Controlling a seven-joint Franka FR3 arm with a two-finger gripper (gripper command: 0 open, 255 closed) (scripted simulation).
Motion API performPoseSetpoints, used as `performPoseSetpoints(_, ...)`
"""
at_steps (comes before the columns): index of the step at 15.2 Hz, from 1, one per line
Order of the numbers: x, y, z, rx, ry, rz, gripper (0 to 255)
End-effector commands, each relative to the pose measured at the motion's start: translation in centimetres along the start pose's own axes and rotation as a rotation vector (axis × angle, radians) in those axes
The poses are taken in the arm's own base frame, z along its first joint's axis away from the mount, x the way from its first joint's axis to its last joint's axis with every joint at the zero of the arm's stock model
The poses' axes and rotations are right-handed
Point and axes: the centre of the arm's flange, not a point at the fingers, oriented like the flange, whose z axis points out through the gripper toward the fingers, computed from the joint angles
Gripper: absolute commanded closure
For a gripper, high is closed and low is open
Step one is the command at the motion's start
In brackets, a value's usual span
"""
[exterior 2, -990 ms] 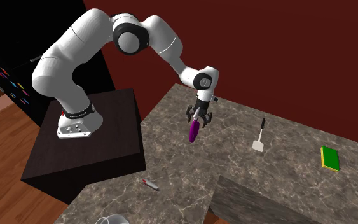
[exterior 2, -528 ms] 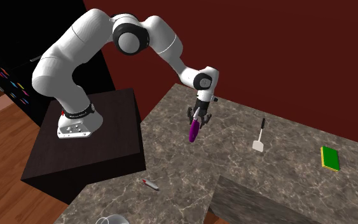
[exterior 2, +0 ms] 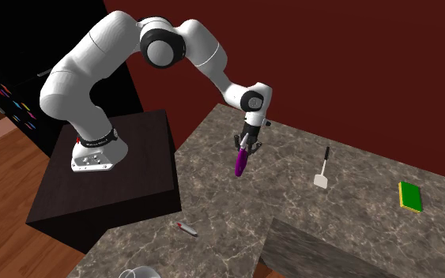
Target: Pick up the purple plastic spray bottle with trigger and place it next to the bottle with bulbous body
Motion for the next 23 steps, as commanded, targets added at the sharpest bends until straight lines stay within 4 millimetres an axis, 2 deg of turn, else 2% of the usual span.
performPoseSetpoints(1, 0.0, 0.0, 0.0, 0.000, 0.000, 0.000, 255)
performPoseSetpoints(23, -6.1, 0.0, -9.9, 0.000, 0.000, 0.000, 255)
